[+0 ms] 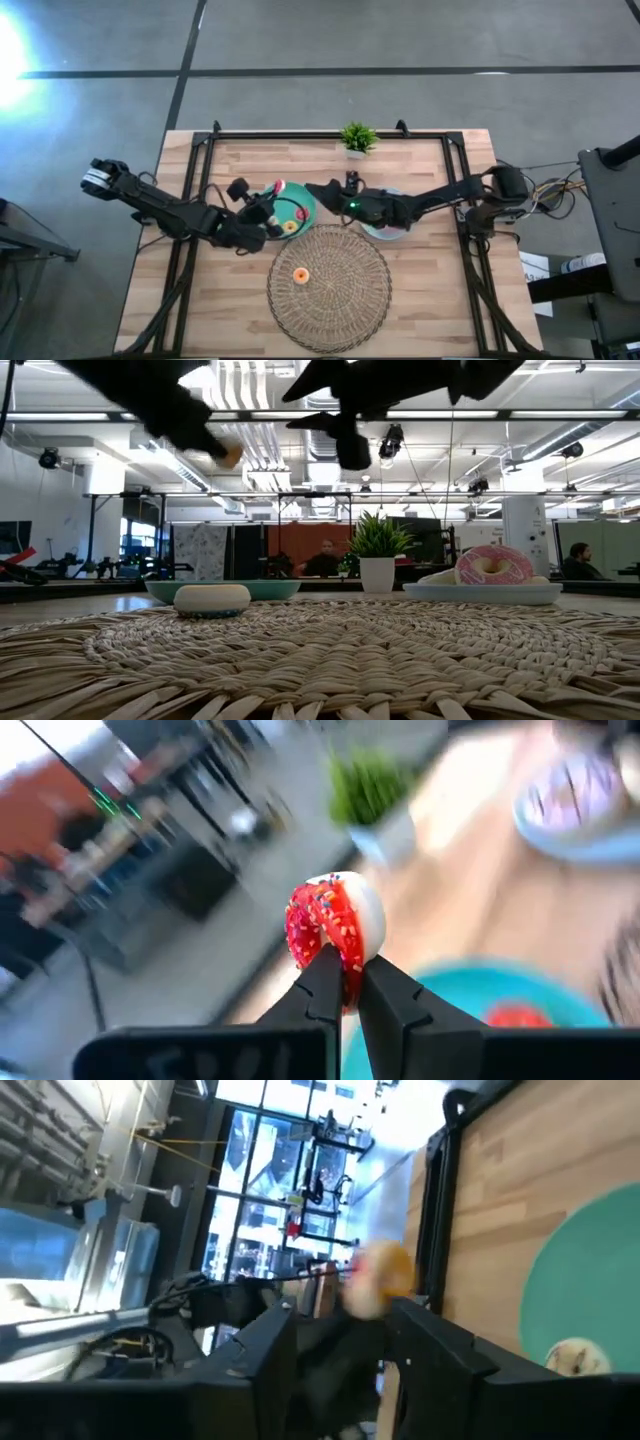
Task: Pick & Place donuts
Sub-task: Put the small red doughnut on the green plate
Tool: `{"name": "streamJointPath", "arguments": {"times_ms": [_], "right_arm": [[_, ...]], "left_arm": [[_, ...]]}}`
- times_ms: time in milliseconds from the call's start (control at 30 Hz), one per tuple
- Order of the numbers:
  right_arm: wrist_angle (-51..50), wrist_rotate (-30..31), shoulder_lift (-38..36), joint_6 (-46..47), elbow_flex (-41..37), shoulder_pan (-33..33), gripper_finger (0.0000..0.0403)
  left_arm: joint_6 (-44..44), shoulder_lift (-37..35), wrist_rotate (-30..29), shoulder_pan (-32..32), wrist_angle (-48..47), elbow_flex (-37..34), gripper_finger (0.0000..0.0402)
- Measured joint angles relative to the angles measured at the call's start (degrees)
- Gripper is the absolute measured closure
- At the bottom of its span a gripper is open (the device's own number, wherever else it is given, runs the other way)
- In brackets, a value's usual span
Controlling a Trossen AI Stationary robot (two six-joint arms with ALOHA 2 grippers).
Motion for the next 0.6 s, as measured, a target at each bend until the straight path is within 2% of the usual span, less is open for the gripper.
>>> {"name": "streamJointPath", "arguments": {"times_ms": [67,133,300,400,600], "right_arm": [[0.14,0.07,-2.61,-2.16,-1.96,-0.12,0.0243],[-0.14,0.16,-5.40,-4.25,-3.96,-0.24,0.0240],[-2.43,0.55,-11.79,-7.10,-7.35,-0.83,0.0239],[-3.46,0.74,-14.19,-8.70,-8.24,-1.19,0.0239],[-4.12,0.74,-16.21,-9.77,-9.49,-1.25,0.0239]], "left_arm": [[-6.93,-0.35,5.02,0.63,-7.36,-0.60,0.0399],[-10.88,-0.33,11.73,1.98,-10.50,-2.08,0.0399],[-7.90,0.95,27.88,6.09,-6.77,-7.65,0.0399],[-6.63,1.72,31.28,9.87,-5.76,-9.07,0.0399],[-1.64,2.34,31.27,18.14,-4.48,-9.14,0.0399]]}}
